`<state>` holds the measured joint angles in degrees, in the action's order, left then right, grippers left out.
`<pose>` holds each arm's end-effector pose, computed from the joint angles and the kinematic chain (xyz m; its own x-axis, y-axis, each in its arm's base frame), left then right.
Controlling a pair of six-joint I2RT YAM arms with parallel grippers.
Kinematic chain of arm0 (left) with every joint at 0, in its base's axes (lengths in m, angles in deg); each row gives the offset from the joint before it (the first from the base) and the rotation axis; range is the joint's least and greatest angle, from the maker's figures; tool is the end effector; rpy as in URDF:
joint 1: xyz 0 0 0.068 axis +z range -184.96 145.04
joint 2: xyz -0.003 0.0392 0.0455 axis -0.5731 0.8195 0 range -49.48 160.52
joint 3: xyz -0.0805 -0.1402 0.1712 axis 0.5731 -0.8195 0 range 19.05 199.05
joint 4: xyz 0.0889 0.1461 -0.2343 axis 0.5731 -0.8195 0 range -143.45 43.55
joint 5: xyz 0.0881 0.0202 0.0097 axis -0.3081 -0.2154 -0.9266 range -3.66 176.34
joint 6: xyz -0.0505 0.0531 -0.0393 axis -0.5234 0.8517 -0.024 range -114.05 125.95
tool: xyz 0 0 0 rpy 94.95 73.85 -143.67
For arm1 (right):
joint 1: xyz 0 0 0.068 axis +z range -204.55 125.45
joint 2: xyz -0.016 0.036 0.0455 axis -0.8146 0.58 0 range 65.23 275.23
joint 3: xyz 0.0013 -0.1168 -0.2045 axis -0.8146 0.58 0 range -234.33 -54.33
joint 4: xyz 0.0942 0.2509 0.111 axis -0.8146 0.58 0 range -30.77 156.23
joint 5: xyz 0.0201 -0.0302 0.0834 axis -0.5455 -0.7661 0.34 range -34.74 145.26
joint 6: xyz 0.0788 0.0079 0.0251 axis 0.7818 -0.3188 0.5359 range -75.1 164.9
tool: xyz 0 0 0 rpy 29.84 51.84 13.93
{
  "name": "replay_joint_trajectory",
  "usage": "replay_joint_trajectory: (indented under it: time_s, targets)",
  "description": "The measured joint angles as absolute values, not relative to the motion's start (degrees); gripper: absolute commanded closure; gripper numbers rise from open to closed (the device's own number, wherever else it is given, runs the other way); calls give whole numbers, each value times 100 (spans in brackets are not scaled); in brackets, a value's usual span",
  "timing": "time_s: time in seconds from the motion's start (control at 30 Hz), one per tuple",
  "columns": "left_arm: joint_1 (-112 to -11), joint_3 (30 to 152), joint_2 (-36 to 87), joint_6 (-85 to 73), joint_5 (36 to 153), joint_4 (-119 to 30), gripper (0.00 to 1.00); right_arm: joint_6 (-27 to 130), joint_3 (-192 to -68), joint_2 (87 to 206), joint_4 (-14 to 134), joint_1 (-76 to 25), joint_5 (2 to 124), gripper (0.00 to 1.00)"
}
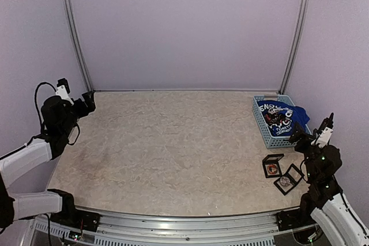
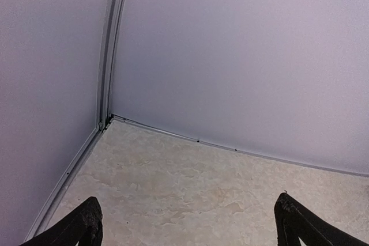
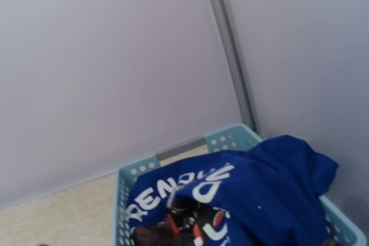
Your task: Pin the brooch onto the clothing
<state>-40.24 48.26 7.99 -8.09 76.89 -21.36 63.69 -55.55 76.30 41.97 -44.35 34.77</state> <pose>0.3150 -0.0172 0.2177 -0.0359 -0.2370 -0.9709 -0.0838 0.9688 -0.2334 0.2223 0.0142 0.1871 0.1767 0.3384 -0.9243 0.1255 0.9236 0.3622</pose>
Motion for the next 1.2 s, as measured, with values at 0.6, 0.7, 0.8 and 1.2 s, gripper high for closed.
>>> replay_joint_trajectory:
  time_s: [0.6, 0.7, 0.8, 1.2]
  targets:
    - [-4026, 6959, 845, -1179, 7737, -3507, 1, 5426, -11677, 13136, 6462, -4525, 3742, 3]
    - [-4057, 7193, 1156, -1259, 7848, -3876, 1, 5392, -12748, 14744, 7299, -4763, 3652, 7]
    - [-4068, 7160, 1372, -1312, 8008, -4206, 1, 5367, -13207, 15944, 8092, -5071, 3722, 12]
    - [-4083, 7060, 1258, -1310, 8290, -4480, 1, 5265, -13594, 17984, 9561, -5316, 3997, 100]
